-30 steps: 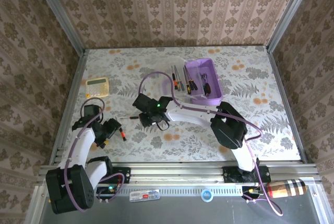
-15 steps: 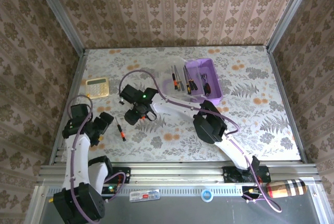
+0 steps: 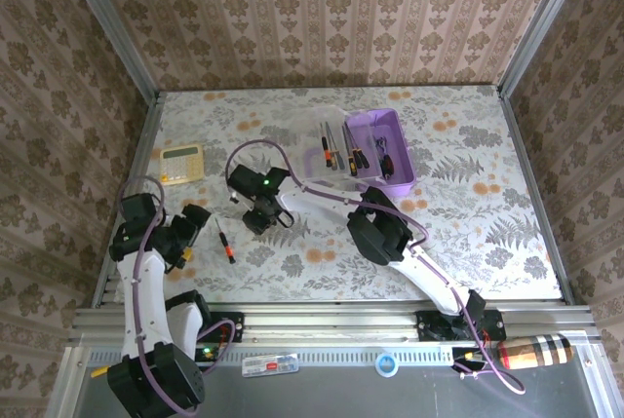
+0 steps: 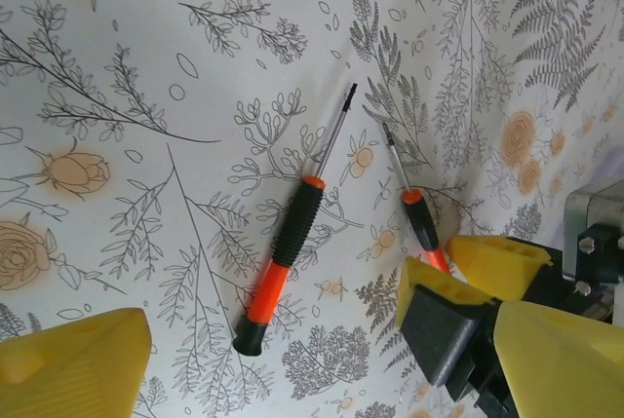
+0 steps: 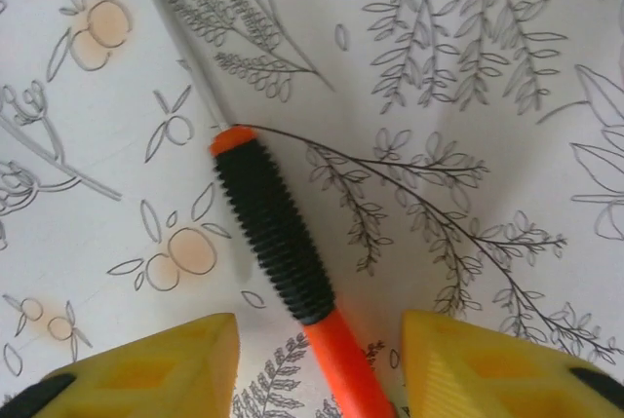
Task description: Pack the tool kit
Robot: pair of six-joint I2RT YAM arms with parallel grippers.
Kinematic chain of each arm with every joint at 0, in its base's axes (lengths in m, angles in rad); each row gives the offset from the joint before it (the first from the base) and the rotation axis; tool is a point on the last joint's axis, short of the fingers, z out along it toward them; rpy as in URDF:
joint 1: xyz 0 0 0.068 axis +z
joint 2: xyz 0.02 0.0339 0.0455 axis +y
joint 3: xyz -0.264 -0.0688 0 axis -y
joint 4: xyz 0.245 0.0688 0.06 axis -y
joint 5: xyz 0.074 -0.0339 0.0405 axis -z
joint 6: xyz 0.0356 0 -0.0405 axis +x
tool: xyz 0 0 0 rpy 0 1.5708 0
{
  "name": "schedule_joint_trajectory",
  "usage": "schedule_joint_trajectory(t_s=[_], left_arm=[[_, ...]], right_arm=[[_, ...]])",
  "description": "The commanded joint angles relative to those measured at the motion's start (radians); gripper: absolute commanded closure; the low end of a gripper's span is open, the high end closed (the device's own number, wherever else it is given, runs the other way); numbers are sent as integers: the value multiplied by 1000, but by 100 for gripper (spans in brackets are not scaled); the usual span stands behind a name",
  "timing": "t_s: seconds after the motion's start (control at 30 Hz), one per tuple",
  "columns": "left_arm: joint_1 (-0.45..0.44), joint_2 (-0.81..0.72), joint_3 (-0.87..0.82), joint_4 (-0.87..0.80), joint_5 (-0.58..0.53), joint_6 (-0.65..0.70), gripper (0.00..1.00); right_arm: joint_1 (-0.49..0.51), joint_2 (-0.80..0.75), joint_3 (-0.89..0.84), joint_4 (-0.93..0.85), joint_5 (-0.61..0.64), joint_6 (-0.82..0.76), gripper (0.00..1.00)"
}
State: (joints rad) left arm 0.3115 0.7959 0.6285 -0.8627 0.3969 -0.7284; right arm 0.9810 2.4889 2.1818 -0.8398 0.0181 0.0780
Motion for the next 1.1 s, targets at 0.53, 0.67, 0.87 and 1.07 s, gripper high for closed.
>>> schedule_joint_trajectory(t_s=[0.53,0.67,0.87,1.07], left_arm=[[34,-10,-9,61,95,1,4],[34,-12,-8,81,119,3,3],[32,-20,-21,137,196,-15,2],[-6,-43,-15,172,221,-32,2]], right_arm=[[-16,-285,-274,142,47,219,86],[-23,-345,-267,137,55,241,86],[-105,-450,-268,93,86,286,86],[-275,-545,-343,73,124,306,85]])
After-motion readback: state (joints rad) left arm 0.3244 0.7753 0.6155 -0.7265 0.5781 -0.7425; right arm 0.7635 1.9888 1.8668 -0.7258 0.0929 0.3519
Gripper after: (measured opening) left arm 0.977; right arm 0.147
